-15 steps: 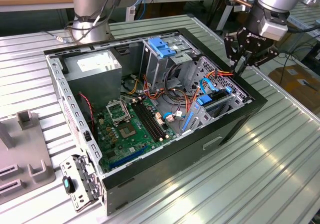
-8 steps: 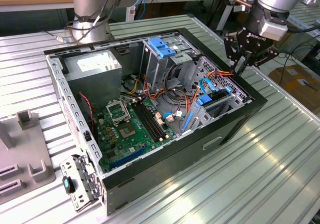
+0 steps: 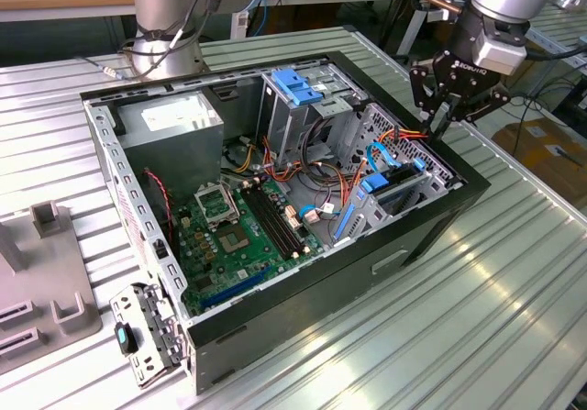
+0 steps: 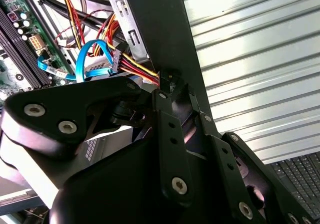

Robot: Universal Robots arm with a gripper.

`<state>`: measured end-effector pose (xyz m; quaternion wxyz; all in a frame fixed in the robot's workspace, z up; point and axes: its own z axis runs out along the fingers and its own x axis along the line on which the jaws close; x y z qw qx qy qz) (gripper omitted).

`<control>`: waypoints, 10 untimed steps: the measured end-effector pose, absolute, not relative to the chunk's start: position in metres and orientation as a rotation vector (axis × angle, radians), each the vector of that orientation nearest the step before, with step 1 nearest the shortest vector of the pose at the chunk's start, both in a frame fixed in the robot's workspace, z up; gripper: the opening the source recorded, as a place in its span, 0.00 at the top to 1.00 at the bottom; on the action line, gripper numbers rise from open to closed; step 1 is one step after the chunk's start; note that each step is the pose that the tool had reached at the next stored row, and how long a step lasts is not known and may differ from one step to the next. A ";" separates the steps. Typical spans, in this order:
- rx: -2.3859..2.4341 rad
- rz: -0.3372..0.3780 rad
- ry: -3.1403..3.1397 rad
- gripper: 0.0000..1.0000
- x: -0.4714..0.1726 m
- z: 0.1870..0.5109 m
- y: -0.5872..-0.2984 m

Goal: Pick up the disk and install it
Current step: 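Insert the second disk wire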

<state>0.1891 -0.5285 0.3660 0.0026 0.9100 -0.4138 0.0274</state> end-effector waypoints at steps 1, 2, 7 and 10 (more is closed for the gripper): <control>2.854 0.086 -1.298 0.70 0.189 0.366 -0.529; 2.854 0.086 -1.298 0.70 0.189 0.366 -0.529; 2.854 0.086 -1.298 0.70 0.189 0.366 -0.529; 2.854 0.086 -1.298 0.84 0.188 0.366 -0.529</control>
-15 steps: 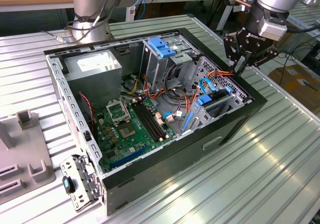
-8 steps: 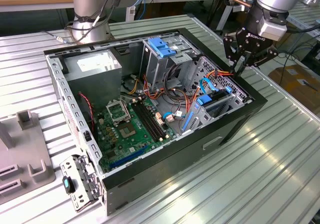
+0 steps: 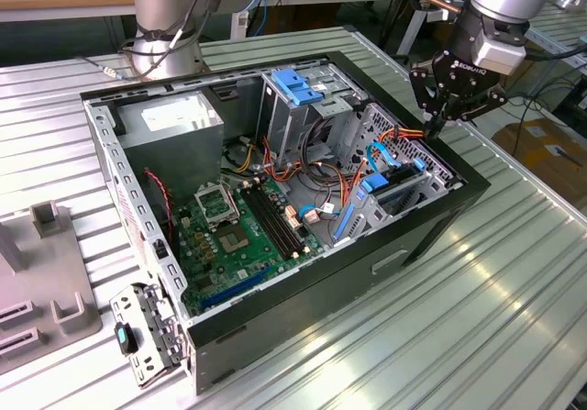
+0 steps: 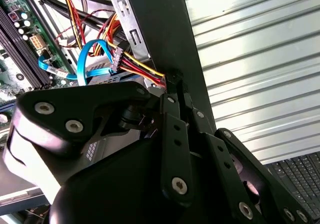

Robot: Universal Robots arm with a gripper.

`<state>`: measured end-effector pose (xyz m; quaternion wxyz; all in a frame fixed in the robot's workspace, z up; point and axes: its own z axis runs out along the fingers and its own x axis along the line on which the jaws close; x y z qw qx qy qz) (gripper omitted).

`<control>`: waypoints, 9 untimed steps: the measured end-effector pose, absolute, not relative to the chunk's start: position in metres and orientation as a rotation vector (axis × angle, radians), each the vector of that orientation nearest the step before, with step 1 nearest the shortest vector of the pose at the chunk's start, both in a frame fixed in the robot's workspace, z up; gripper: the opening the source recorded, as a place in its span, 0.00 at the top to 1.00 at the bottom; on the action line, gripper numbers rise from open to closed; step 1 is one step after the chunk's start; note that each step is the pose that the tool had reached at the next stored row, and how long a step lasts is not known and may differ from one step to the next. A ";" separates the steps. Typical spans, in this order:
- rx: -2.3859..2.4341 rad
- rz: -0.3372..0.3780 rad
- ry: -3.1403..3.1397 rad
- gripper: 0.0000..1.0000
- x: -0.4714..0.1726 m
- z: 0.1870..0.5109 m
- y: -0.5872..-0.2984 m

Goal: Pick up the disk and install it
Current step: 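Insert the second disk wire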

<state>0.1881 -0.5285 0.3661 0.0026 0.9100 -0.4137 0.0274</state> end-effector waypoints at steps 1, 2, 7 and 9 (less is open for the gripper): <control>2.854 0.086 -1.298 0.84 0.188 0.366 -0.529; 2.854 0.086 -1.298 0.84 0.188 0.366 -0.529; 2.854 0.086 -1.298 0.84 0.187 0.366 -0.529; 2.854 0.086 -1.298 0.84 0.187 0.366 -0.529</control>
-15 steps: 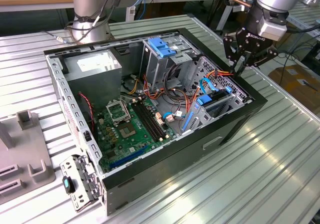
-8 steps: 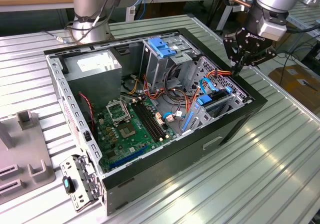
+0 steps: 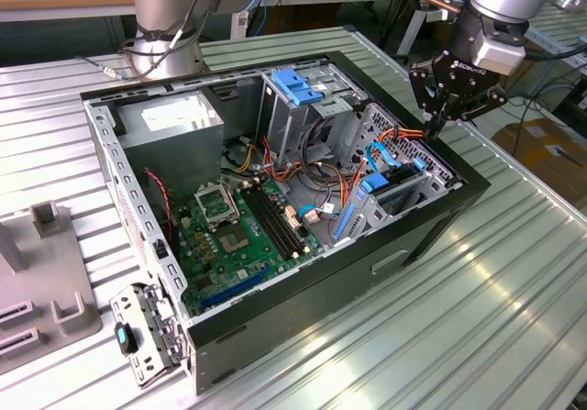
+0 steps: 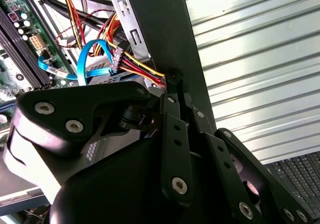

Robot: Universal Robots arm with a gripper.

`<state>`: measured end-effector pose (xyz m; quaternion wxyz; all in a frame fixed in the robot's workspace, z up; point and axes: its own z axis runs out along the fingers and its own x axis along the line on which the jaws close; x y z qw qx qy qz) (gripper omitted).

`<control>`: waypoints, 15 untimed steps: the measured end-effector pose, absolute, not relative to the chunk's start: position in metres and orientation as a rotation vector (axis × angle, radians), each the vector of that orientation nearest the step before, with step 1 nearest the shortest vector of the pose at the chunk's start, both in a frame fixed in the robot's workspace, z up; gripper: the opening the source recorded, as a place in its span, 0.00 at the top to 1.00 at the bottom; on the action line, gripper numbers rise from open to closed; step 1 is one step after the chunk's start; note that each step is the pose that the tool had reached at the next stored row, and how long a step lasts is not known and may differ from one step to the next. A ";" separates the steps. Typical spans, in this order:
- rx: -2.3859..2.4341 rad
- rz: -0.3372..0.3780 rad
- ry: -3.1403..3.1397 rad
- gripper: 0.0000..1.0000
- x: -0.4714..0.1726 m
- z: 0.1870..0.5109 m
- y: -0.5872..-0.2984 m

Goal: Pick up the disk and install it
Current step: 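Insert the second disk wire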

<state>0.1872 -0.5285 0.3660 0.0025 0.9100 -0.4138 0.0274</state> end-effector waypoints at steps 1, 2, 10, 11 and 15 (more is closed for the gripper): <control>2.854 0.086 -1.298 0.84 0.187 0.366 -0.529; 2.854 0.086 -1.298 0.82 0.187 0.366 -0.529; 2.854 0.086 -1.297 0.76 0.191 0.366 -0.528; 2.854 0.086 -1.298 0.76 0.191 0.366 -0.528; 2.854 0.086 -1.297 0.77 0.192 0.366 -0.528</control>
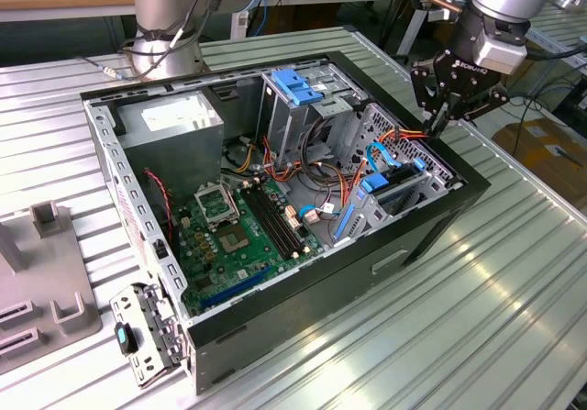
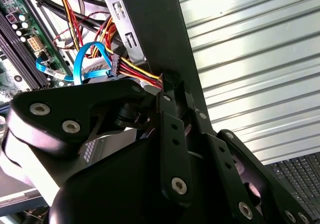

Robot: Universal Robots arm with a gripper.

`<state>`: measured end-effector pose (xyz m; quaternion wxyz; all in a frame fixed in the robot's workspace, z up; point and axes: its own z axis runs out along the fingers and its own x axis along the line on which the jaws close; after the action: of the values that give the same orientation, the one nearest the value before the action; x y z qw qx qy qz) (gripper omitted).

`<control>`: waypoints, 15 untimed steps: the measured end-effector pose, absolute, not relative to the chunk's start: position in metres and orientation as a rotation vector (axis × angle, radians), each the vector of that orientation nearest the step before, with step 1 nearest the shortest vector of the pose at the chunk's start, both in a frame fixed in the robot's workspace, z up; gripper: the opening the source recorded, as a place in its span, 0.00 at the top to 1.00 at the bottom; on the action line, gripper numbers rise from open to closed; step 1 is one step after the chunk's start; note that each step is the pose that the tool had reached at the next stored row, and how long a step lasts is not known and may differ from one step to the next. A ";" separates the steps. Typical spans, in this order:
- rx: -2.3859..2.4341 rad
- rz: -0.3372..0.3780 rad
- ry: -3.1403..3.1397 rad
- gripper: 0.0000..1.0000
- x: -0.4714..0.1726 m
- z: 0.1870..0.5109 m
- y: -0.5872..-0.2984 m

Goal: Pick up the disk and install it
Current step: 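Insert the second disk wire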

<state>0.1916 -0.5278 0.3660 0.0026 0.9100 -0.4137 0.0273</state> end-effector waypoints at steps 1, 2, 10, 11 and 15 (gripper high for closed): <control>2.854 0.086 -1.297 0.84 0.192 0.366 -0.528; 2.854 0.086 -1.297 0.84 0.192 0.366 -0.528; 2.854 0.086 -1.297 0.84 0.192 0.366 -0.528; 2.854 0.086 -1.297 0.84 0.192 0.367 -0.528; 2.854 0.086 -1.297 0.84 0.192 0.374 -0.528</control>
<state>0.1917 -0.5278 0.3744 0.0027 0.9100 -0.4137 0.0274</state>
